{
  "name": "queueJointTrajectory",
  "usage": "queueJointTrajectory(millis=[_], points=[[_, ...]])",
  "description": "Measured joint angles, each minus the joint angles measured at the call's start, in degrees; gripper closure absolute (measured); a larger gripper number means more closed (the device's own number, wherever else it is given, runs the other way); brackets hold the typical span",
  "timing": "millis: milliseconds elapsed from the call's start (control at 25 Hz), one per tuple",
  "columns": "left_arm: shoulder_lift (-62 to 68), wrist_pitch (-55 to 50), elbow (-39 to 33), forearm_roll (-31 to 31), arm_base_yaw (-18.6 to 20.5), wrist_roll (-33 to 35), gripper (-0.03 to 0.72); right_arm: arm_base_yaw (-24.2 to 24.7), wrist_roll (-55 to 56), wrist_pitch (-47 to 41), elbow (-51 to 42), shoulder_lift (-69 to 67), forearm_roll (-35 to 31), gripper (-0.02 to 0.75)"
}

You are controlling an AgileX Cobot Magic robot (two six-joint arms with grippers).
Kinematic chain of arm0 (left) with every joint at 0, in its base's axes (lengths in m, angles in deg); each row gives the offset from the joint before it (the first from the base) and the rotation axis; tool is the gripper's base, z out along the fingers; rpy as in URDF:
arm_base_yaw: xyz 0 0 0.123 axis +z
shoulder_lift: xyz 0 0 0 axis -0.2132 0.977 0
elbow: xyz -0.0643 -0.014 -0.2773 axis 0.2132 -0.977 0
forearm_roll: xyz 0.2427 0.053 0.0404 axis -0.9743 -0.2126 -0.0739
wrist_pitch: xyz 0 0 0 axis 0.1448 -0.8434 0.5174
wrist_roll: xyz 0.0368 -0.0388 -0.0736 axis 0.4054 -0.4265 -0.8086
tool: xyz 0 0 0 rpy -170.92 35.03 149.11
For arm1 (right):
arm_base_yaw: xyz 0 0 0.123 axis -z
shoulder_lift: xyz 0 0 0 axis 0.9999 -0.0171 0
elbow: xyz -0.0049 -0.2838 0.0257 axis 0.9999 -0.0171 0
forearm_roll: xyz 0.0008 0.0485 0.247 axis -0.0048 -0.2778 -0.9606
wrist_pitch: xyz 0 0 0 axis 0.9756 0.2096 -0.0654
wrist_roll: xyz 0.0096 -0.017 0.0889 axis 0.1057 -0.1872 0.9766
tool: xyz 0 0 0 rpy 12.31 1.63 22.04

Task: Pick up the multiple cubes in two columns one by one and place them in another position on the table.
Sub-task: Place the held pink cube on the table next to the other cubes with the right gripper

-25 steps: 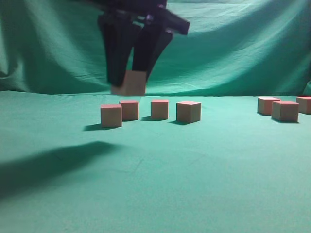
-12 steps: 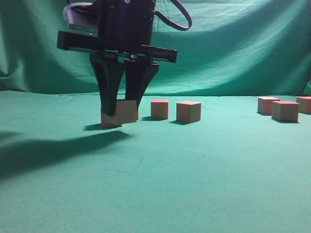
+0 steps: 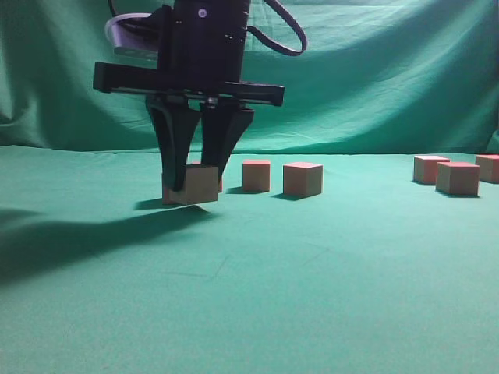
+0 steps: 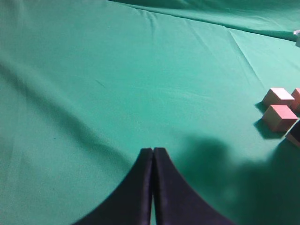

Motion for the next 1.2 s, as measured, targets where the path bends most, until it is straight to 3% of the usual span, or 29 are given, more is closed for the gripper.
queueJointTrajectory(millis=[520, 840, 1000, 1040, 1200], points=[[0.0, 0.0, 0.0, 0.0, 0.0, 0.0, 0.688, 0.0, 0.2, 0.9, 0.1, -1.2, -0.5, 0.473], [0.0, 0.0, 0.0, 0.0, 0.0, 0.0, 0.688, 0.0, -0.2, -6.1, 7.7, -2.2, -0.7, 0.124], [0.0, 0.0, 0.0, 0.0, 0.0, 0.0, 0.688, 0.0, -0.2, -10.4, 16.1, -2.3, 0.1, 0.137], [0.0, 0.0, 0.0, 0.0, 0.0, 0.0, 0.688, 0.0, -0.3, -10.7, 17.5, -2.1, 0.3, 0.104], [0.0, 0.0, 0.0, 0.0, 0.0, 0.0, 0.688, 0.0, -0.1, -11.5, 19.8, 2.0, 3.8, 0.113]])
